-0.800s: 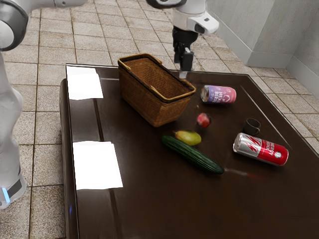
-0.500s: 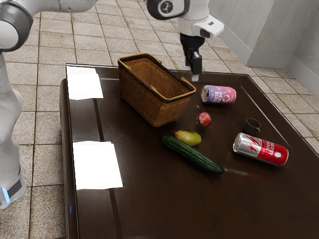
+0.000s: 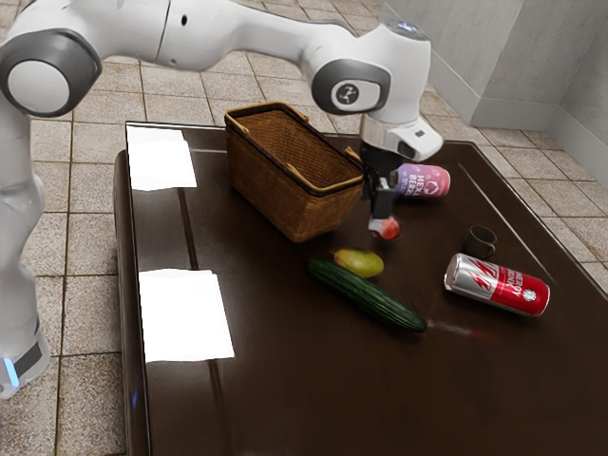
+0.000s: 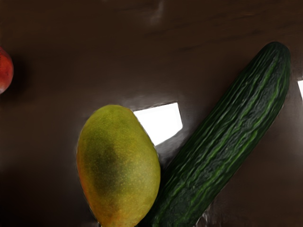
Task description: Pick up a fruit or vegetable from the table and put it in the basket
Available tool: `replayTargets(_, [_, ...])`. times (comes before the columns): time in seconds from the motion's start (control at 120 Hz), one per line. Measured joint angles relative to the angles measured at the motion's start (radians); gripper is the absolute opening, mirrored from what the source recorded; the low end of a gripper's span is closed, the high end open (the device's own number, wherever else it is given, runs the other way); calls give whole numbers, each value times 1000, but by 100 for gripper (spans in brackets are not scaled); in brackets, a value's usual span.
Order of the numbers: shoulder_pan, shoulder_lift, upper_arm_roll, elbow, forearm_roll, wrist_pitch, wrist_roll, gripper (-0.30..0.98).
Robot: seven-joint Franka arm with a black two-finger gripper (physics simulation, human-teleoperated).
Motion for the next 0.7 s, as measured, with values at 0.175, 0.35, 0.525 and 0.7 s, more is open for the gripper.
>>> replayTargets(0.175, [13,11,-4,24,35,-102,-5,66])
replayTargets(0.35, [-11,45,-8,37,34,-114,-12,66])
replayTargets(0.525, [40,97,6,102,24,-143,-20,66])
replayTargets(0.7, [34,176,5,182,22,-151,-27,66])
